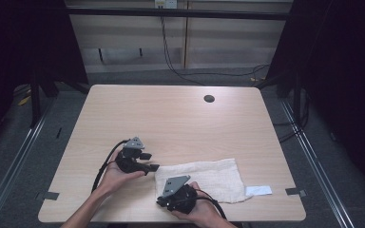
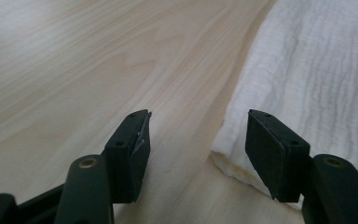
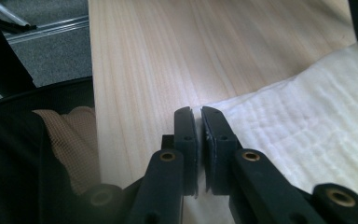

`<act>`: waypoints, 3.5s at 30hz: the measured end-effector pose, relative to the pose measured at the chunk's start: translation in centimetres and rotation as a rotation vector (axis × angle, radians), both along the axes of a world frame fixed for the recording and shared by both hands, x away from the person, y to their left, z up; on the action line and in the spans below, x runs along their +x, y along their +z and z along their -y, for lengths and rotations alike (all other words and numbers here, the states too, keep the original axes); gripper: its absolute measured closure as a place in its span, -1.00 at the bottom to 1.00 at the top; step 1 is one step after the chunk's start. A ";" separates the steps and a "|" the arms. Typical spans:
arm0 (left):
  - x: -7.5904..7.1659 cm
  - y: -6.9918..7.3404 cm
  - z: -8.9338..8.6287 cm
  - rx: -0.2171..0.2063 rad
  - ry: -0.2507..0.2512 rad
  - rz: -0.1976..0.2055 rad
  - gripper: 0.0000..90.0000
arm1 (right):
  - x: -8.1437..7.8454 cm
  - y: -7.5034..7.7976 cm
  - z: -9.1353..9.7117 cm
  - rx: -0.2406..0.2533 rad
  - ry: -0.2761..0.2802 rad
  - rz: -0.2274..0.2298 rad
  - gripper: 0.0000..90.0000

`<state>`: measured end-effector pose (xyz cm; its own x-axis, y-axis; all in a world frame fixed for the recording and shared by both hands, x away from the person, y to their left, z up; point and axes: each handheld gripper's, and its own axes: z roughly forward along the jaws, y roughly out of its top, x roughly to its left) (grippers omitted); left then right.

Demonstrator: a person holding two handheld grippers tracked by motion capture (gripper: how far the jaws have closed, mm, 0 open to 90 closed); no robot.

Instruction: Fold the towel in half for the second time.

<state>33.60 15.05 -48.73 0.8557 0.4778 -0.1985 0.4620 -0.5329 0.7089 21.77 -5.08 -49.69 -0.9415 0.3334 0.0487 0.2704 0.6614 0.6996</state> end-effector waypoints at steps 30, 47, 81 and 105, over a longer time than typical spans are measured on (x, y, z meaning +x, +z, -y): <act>-0.5 -0.7 1.0 -0.001 -0.081 -0.046 0.90 | 1.2 0.4 0.1 0.091 -0.024 -0.127 0.92; 0.1 1.4 -1.4 -0.110 -0.023 -0.054 0.91 | 2.0 3.0 0.7 0.206 -0.028 -0.128 0.92; 1.0 6.0 -7.8 -0.148 0.082 0.016 0.90 | 4.1 7.4 -4.7 0.337 0.015 -0.088 0.92; 1.5 7.8 -8.8 -0.188 0.107 0.001 0.90 | 4.5 9.3 -5.0 0.427 0.021 -0.045 0.92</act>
